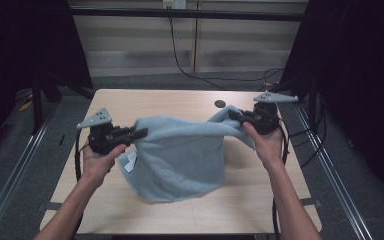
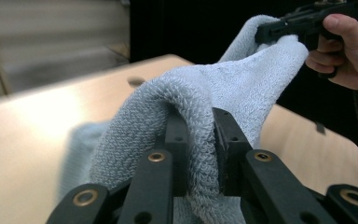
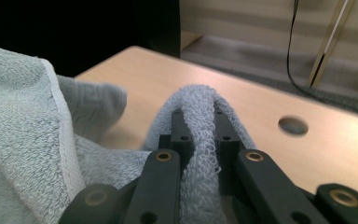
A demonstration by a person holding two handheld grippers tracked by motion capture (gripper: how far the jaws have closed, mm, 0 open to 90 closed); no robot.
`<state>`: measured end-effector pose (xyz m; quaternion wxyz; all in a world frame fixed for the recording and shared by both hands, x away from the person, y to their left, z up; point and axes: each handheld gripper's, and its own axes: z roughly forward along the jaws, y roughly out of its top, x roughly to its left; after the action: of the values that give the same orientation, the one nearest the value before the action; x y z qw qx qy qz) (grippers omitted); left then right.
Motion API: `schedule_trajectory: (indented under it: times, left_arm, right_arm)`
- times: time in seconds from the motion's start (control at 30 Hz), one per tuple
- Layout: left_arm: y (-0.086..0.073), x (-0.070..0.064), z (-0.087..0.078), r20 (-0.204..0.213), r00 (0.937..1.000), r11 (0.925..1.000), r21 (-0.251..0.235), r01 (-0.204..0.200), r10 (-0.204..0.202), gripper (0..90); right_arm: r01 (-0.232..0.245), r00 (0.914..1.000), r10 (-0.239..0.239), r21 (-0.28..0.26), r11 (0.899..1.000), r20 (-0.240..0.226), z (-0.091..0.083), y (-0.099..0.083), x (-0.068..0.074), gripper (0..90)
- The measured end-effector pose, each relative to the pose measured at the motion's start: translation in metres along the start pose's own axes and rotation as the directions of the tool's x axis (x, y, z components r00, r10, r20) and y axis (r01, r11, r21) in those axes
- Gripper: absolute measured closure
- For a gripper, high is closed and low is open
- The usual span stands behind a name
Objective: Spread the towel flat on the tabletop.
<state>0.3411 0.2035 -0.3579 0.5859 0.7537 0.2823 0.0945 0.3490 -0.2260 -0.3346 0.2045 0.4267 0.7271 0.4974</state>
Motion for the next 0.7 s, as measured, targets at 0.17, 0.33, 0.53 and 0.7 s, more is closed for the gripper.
schedule_trajectory:
  times: [0.17,0.33,0.53,0.7]
  left_arm:
    - [0.049,0.007,-0.011,-0.077,0.9960,0.9951,-0.084,-0.053,0.046,78.4]
    - [0.062,0.005,-0.019,-0.126,0.9898,0.9848,-0.151,-0.086,0.067,78.4]
    - [0.019,0.001,-0.018,-0.101,0.9922,0.9942,-0.071,-0.081,0.073,78.1]
    - [-0.051,0.000,-0.009,-0.055,0.9983,0.9991,0.039,-0.017,0.019,78.2]
  right_arm:
    - [0.027,0.9993,-0.026,-0.058,0.998,0.027,-0.003,0.044,0.002,83.6]
    - [0.059,0.9974,-0.053,-0.141,0.988,0.049,-0.012,0.076,0.011,83.7]
    - [0.083,0.9963,-0.081,-0.093,0.992,0.028,-0.011,0.051,0.020,83.7]
    - [0.050,0.9987,-0.050,0.063,0.997,-0.009,0.006,-0.033,0.026,83.8]
